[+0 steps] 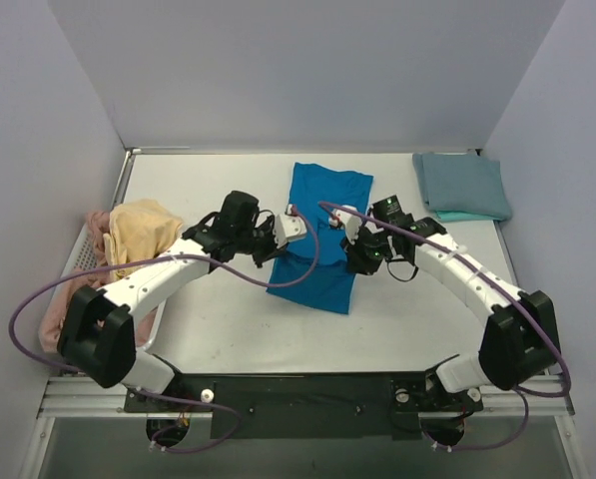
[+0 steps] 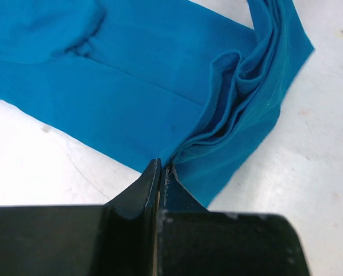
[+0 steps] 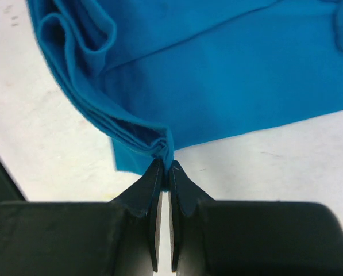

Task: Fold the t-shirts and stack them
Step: Fold the folded rectangular tshirt in 1/3 of the way

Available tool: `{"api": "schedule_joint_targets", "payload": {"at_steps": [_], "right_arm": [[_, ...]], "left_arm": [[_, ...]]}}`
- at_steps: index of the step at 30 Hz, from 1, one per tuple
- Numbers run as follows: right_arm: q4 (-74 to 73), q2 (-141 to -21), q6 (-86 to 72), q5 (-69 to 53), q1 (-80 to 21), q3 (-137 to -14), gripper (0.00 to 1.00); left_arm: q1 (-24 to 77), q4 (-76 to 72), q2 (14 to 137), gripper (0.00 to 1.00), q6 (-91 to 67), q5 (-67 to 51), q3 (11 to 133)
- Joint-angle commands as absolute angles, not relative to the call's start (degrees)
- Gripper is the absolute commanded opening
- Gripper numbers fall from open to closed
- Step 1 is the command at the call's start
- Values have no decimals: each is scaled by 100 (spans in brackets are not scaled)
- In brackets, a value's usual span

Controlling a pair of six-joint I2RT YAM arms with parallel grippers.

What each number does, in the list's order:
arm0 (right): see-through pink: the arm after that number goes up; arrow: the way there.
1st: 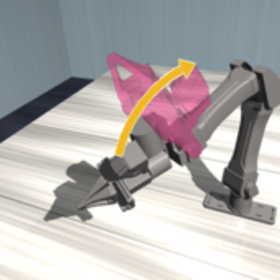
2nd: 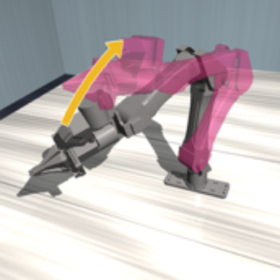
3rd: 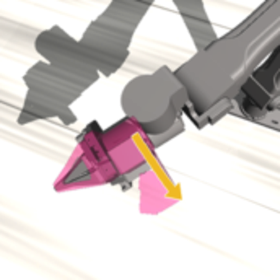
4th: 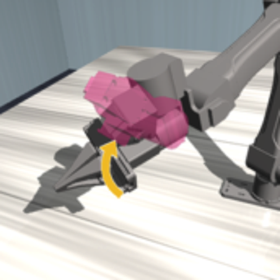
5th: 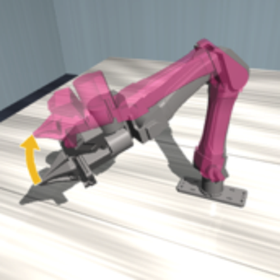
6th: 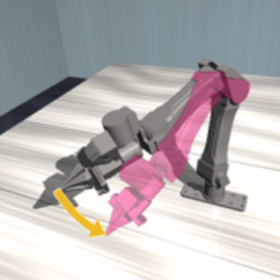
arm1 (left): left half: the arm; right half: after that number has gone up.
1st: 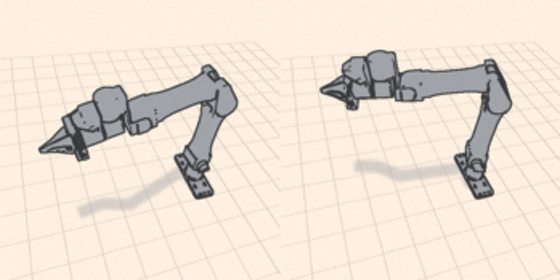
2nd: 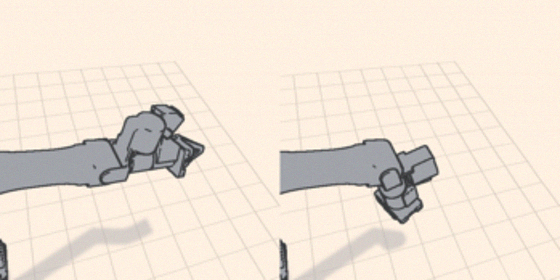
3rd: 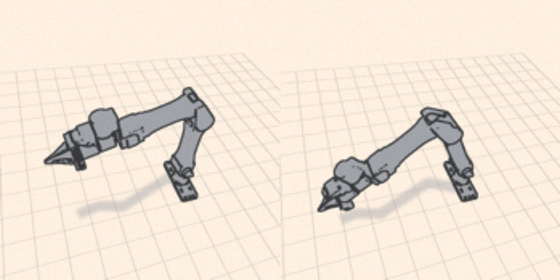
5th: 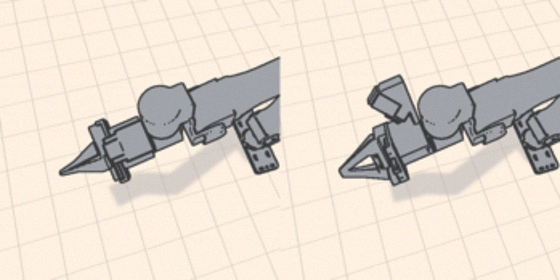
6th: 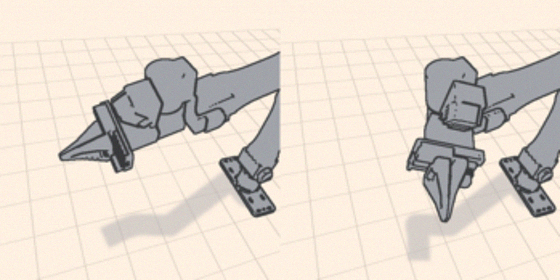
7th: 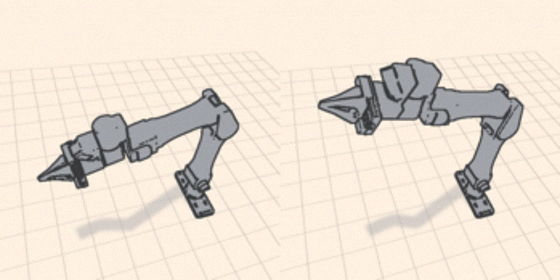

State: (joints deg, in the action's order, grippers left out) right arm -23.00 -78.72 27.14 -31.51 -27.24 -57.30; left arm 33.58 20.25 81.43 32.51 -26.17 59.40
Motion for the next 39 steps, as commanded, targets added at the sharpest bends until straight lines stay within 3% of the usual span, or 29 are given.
{"api": "schedule_joint_targets", "payload": {"at_steps": [1,13,24,26,27,29,31,36,39], "right_arm": [[-2206,-8515,3076,-3331,-2313,-6380,0],[-2724,-10379,3375,-3472,-1740,-8050,0],[-2733,-10976,3182,-3155,-1433,-8384,0],[-2725,-11143,3077,-2990,-1433,-8533,17],[-2707,-11188,3041,-2927,-1433,-8656,30],[-2655,-11329,2884,-2411,-1415,-8875,39],[-2541,-11312,2690,-2190,-1406,-9060,45],[-2277,-10487,2959,-2495,-1449,-8571,49],[-1918,-9278,4118,-3092,-1931,-6942,51]], "left_arm": [[3182,1784,8901,0,3304,-2549,6757],[2751,2750,11389,0,3621,-2355,9324],[2619,2189,11742,0,3489,-2514,9220],[2602,2171,11760,0,3550,-2488,9211],[2593,2136,11734,13,3559,-2453,9202],[2575,1961,11725,51,3437,-2224,9193],[2505,1802,11690,63,3227,-2031,9290],[2233,2152,11585,69,3084,-1960,9773],[2162,3108,11234,53,4180,-2976,9581]]}}
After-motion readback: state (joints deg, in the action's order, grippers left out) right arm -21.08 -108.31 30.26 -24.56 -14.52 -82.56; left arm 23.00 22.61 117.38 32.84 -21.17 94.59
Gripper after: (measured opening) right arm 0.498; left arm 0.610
